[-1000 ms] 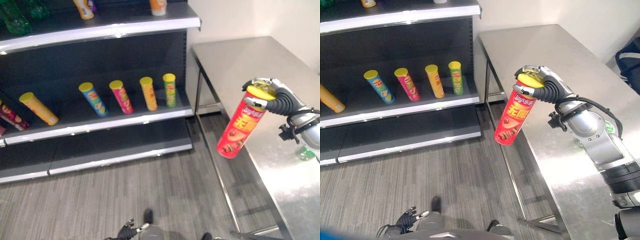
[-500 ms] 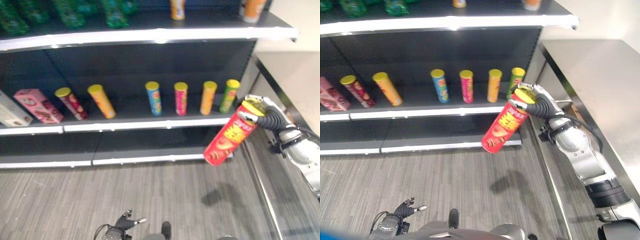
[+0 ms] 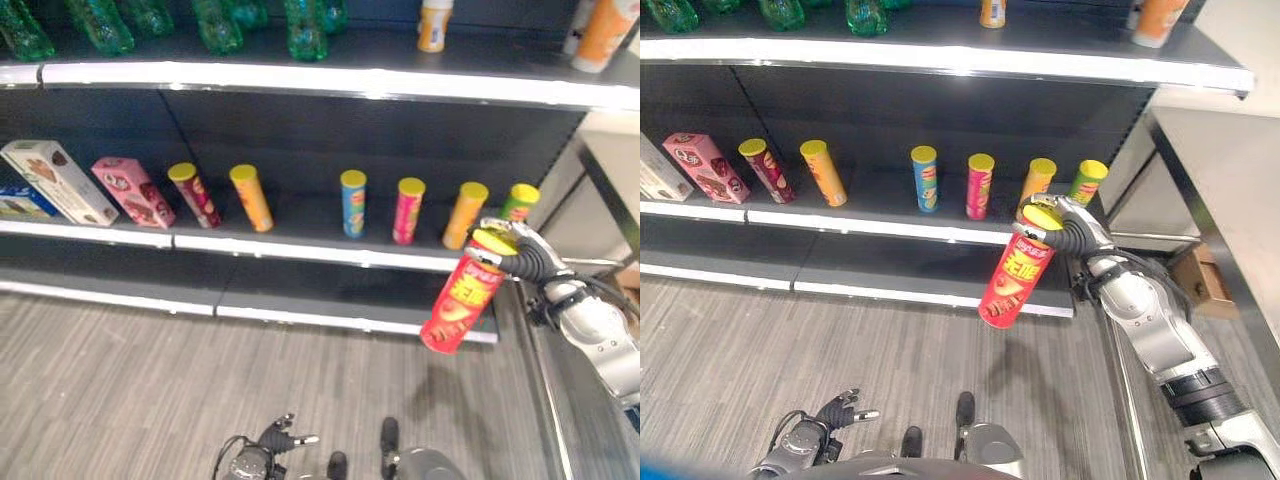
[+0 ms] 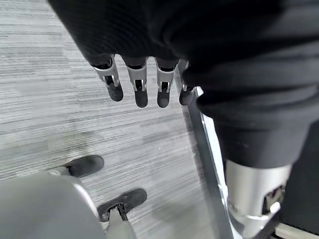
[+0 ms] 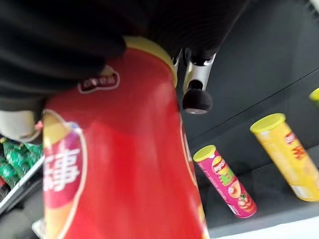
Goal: Put the goods on the table back onto the shelves and tidy them up.
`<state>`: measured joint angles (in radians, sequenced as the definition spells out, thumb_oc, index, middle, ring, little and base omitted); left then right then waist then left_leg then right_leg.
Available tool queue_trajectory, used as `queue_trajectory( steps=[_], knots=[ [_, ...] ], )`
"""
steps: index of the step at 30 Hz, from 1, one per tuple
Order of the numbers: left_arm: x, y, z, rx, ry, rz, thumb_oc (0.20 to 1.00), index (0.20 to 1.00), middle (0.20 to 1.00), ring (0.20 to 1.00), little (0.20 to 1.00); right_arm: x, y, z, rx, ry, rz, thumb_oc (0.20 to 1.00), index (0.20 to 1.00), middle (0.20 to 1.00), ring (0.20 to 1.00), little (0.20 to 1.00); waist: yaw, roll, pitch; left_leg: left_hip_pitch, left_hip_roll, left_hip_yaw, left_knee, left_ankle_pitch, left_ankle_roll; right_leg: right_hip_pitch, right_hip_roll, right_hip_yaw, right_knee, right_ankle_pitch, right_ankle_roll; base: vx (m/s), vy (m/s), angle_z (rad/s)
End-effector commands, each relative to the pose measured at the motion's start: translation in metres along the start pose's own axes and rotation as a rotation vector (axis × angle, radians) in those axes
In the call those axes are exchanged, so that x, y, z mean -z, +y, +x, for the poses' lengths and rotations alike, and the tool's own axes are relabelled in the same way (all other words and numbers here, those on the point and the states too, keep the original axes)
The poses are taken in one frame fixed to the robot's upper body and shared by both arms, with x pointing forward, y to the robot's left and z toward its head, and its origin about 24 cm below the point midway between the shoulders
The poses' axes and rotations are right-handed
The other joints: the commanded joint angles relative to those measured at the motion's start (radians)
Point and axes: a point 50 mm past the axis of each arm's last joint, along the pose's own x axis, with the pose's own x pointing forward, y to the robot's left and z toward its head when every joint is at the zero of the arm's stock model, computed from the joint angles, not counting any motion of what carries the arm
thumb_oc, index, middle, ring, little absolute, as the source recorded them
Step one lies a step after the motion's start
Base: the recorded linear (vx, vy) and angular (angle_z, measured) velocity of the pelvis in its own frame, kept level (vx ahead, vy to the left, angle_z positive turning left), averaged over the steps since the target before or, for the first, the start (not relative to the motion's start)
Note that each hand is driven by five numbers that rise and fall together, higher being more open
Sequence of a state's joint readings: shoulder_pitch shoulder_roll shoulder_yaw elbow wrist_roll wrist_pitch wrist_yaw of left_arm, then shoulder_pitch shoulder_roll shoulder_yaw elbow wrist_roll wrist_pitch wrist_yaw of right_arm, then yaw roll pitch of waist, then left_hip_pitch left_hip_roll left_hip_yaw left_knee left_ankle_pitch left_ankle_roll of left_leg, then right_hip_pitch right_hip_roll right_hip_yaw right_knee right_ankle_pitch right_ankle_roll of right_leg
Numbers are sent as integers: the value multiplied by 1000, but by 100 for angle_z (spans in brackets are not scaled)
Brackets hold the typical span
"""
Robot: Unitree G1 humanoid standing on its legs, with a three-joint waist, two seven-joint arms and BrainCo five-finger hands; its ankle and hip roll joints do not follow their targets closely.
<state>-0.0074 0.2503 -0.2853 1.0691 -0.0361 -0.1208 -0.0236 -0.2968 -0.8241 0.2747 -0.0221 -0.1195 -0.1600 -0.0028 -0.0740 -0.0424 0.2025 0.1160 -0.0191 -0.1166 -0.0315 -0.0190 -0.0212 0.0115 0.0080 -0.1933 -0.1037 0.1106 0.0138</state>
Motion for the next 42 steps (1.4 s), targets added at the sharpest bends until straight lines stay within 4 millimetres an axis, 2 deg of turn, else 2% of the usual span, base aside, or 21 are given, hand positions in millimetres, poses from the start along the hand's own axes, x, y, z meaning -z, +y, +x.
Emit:
queue_trajectory(
  steps=[1, 3, 4, 5, 6, 9, 10, 13, 16, 18, 19, 21, 23, 25, 26, 27, 29, 31, 35, 37, 42],
  knots=[
    [-14, 19, 1, -53, -54, 17, 1000, 1000, 1000, 1000, 1000, -29, -25, 19, 93, -164, -31, 200, 200, 200, 200, 200, 20, -38, -1, -67, 12, 94, 281, -170, -72, 71, -36, 23, 73, -201, 56, 21, -24, -8],
    [-16, 21, 1, -88, -65, -43, 1000, 1000, 1000, 1000, 1000, -33, -22, 23, 77, -179, -36, 200, 200, 200, 200, 200, 37, -33, 34, -148, 25, 102, 471, -129, -117, 110, -37, 19, 55, -213, 40, 58, -1, 16],
    [-12, 22, 1, -114, -51, -104, 1000, 1000, 1000, 1000, 1000, -32, -17, 23, 59, -174, -36, 200, 200, 200, 200, 200, 46, -33, 46, -184, 55, 121, 544, -79, -137, 148, -36, 14, 36, -227, 29, 85, 24, 12],
    [-12, 22, 1, -114, -51, -104, 1000, 1000, 1000, 1000, 1000, -32, -17, 23, 59, -174, -36, 200, 200, 200, 200, 200, 46, -33, 46, -184, 55, 121, 544, -79, -137, 148, -36, 14, 36, -227, 29, 154, 43, -2],
    [-11, 24, 0, -126, -47, -126, 1000, 1000, 1000, 1000, 1000, -32, -17, 22, 51, -169, -42, 200, 200, 200, 200, 200, 46, -31, 48, -194, 90, 130, 536, -57, -142, 164, -39, 9, 27, -232, 30, 137, 53, 11],
    [-4, 24, -1, -134, -32, -146, 1000, 1000, 1000, 1000, 1000, -33, -14, 22, 32, -174, -38, 200, 200, 200, 200, 200, 56, -33, 45, -174, 136, 143, 435, -72, -130, 181, -56, 10, 20, -240, 41, 199, 113, 12],
    [0, 27, -3, -159, -17, -170, 1000, 1000, 1000, 1000, 1000, -32, -11, 23, 24, -171, -34, 200, 200, 200, 200, 200, 62, -34, 34, -168, 178, 118, 292, -74, -125, 180, -76, 11, 18, -247, 57, 209, 165, -4],
    [5, 33, -4, -198, 1, -193, 1000, 1000, 1000, 1000, 1000, -33, -7, 27, 25, -179, -15, 200, 200, 200, 200, 200, 70, -17, 25, -192, 264, 54, 73, 57, -151, 187, -95, 28, 19, -276, 78, 242, 274, -5],
    [6, 36, -4, -208, 13, -171, 1000, 1000, 1000, 1000, 1000, -26, -8, 24, 43, -149, -16, 200, 200, 200, 200, 200, 72, -5, 19, -246, 287, 46, -38, 103, -181, 222, -124, 44, 19, -312, 99, 271, 310, -13],
    [8, 38, -4, -213, 18, -162, 1000, 1000, 1000, 1000, 1000, -25, -9, 21, 49, -140, -17, 200, 200, 200, 200, 200, 73, -2, 16, -263, 279, 50, -26, 106, -185, 243, -139, 48, 18, -320, 111, 262, 345, -6],
    [13, 34, -5, -202, 34, -148, 1000, 1000, 1000, 1000, 1000, -23, -8, 17, 42, -128, -32, 200, 200, 200, 200, 200, 74, 23, -3, -253, 268, 27, -26, 123, -185, 247, -165, 67, 34, -312, 130, 305, 456, -4],
    [15, 30, -5, -189, 43, -141, 1000, 1000, 1000, 1000, 1000, -20, -6, 13, 40, -112, -40, 200, 200, 200, 200, 200, 73, 22, -14, -246, 246, 30, -12, 114, -178, 250, -199, 70, 47, -299, 148, 319, 457, -21],
    [14, 33, -5, -180, 44, -92, 1000, 1000, 1000, 1000, 1000, -20, 3, 14, 29, -102, -36, 200, 200, 200, 200, 200, 71, 3, -38, -215, 181, 67, 27, 59, -132, 216, -285, 99, 123, -251, 186, 360, 511, -38],
    [12, 40, -6, -187, 39, -56, 1000, 1000, 1000, 1000, 1000, -26, 6, 21, 23, -129, -38, 200, 200, 200, 200, 200, 76, -11, -46, -177, 144, 114, 28, 21, -100, 171, -324, 106, 187, -218, 198, 200, 375, -52],
    [10, 45, -6, -196, 35, -44, 1000, 1000, 1000, 1000, 1000, -31, 8, 25, 20, -146, -38, 200, 200, 200, 200, 200, 80, -16, -46, -163, 125, 138, 28, 8, -81, 148, -345, 103, 220, -178, 201, 145, 463, -69],
    [8, 50, -6, -207, 31, -29, 1000, 1000, 1000, 1000, 1000, -39, 12, 32, 19, -176, -18, 200, 200, 200, 200, 200, 82, -21, -37, -141, 96, 169, 30, -12, -48, 101, -373, 85, 293, -96, 192, 93, 344, -59],
    [7, 53, -6, -214, 31, -22, 1000, 1000, 1000, 1000, 1000, -39, 13, 32, 20, -176, -14, 200, 200, 200, 200, 200, 80, -19, -34, -139, 88, 173, 32, -19, -38, 90, -368, 90, 310, -94, 189, 63, 216, -39],
    [6, 56, -6, -222, 34, -25, 1000, 1000, 1000, 1000, 1000, -36, 15, 29, 18, -157, -14, 200, 200, 200, 200, 200, 63, -13, -28, -115, 73, 164, 23, -29, -21, 55, -317, 139, 336, -98, 175, 108, 214, 10],
    [3, 54, -5, -216, 26, -19, 1000, 1000, 1000, 1000, 1000, -37, 13, 27, 28, -163, -13, 200, 200, 200, 200, 200, 48, 1, -25, -84, 58, 166, -3, -43, -9, 33, -271, 86, 249, -141, 170, 104, 118, 10],
    [-4, 51, -1, -211, 8, -19, 1000, 1000, 1000, 1000, 1000, -38, 12, 31, 36, -169, -18, 200, 200, 200, 200, 200, 34, 0, -1, -77, 53, 155, 4, -52, -6, -24, -225, 117, 195, -151, 173, 85, 41, -6],
    [-5, 43, 0, -193, 1, -16, 1000, 1000, 1000, 1000, 1000, -41, 19, 34, -3, -175, -76, 200, 200, 200, 200, 200, 40, -20, -5, -65, 41, 152, 24, -75, -7, 26, -234, 129, 121, -139, 177, 74, -24, 21]
  ],
)
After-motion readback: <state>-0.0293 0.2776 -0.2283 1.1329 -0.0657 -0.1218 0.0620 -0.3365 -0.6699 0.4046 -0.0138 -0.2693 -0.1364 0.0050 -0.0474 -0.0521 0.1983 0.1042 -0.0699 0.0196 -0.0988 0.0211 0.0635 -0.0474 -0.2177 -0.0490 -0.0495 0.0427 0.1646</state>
